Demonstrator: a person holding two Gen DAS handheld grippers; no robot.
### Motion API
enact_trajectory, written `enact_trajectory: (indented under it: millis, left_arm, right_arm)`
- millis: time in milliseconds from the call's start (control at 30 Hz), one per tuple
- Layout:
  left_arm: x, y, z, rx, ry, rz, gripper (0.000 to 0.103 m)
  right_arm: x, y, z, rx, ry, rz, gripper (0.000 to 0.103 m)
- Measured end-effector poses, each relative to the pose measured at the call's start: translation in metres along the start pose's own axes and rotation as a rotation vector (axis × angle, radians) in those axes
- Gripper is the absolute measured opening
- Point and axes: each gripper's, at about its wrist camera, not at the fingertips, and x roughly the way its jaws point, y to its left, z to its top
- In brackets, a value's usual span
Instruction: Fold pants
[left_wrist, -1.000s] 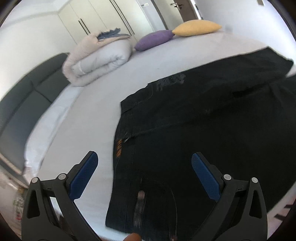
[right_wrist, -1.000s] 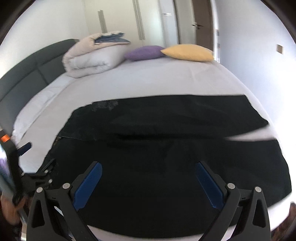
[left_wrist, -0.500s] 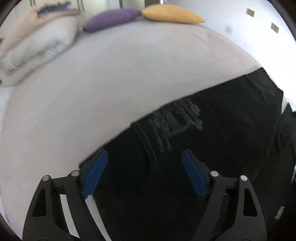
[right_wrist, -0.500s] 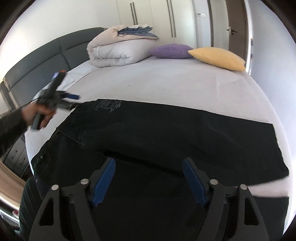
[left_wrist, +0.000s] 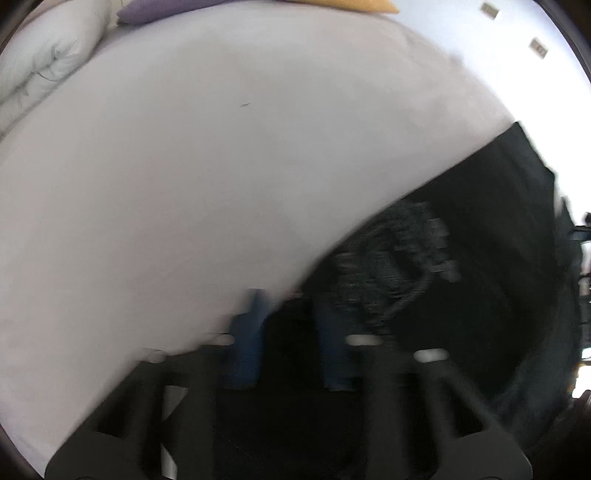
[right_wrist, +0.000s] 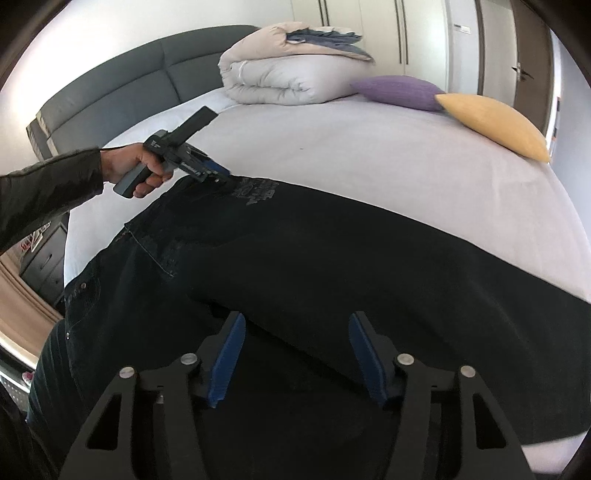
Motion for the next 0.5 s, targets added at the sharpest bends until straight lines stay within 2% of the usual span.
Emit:
enact_trajectory:
  millis: [133, 233, 333, 400, 500]
  left_arm:
    - [-0.001, -0.009, 0.0, 0.047, -0.053, 0.069, 0.008]
    - [-0.019, -0.014, -0.007, 0.043, -0.154, 0.107, 0.008]
    - [-0.04, -0.031, -0.02, 0.09, -0.254, 0.188, 0.007]
    - [-0.047, -0.046, -0.032, 0.122, -0.299, 0.23, 0.007]
    - [-0.053, -0.064, -0.049, 0.141, -0.357, 0.253, 0.007]
  right_arm:
    - [0.009, 0.0, 0.021, -0.017, -0.018, 0.007, 0.06]
    - [0.02, 0.004, 0.042, -0.065, -0.018, -0.016, 0.06]
    - [0.034, 0.008, 0.066, -0.117, -0.015, -0.024, 0.057]
    - [0.045, 0.01, 0.081, -0.153, -0.011, -0.04, 0.055]
    - [0.064, 0.017, 0.104, -0.214, -0.002, -0.051, 0.055]
